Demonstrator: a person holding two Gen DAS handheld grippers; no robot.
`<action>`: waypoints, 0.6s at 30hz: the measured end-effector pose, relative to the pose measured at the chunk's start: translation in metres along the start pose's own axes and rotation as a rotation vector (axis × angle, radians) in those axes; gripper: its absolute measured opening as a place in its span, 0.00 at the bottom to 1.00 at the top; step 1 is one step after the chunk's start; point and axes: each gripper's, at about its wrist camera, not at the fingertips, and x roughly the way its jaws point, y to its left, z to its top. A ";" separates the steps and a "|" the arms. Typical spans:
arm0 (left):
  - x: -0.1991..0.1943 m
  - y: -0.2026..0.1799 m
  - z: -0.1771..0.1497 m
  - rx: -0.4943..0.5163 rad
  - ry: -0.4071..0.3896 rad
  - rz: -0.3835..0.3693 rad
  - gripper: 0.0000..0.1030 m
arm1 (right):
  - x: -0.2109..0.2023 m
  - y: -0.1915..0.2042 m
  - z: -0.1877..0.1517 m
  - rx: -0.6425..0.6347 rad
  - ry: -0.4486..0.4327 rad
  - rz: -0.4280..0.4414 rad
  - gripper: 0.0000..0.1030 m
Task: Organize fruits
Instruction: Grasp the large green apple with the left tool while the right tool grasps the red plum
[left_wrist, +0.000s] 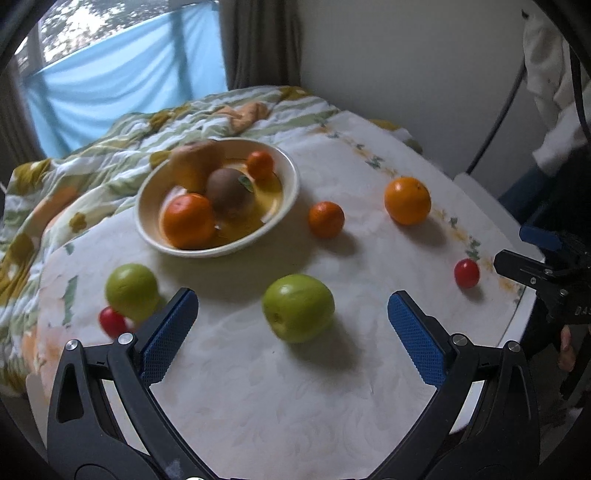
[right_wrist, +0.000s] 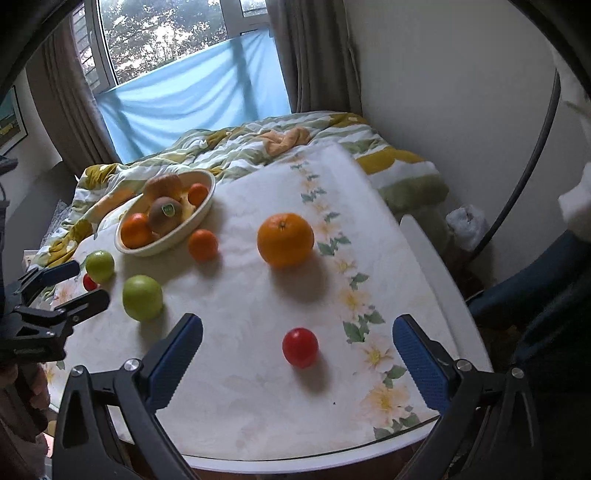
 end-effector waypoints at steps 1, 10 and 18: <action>0.006 -0.003 0.000 0.013 0.010 0.005 1.00 | 0.003 -0.001 -0.002 0.000 0.001 0.003 1.00; 0.046 -0.012 -0.003 0.028 0.142 -0.009 0.81 | 0.026 -0.009 -0.012 -0.044 0.066 -0.025 1.00; 0.060 -0.007 -0.005 0.009 0.210 0.051 0.58 | 0.036 -0.005 -0.016 -0.099 0.101 -0.020 0.93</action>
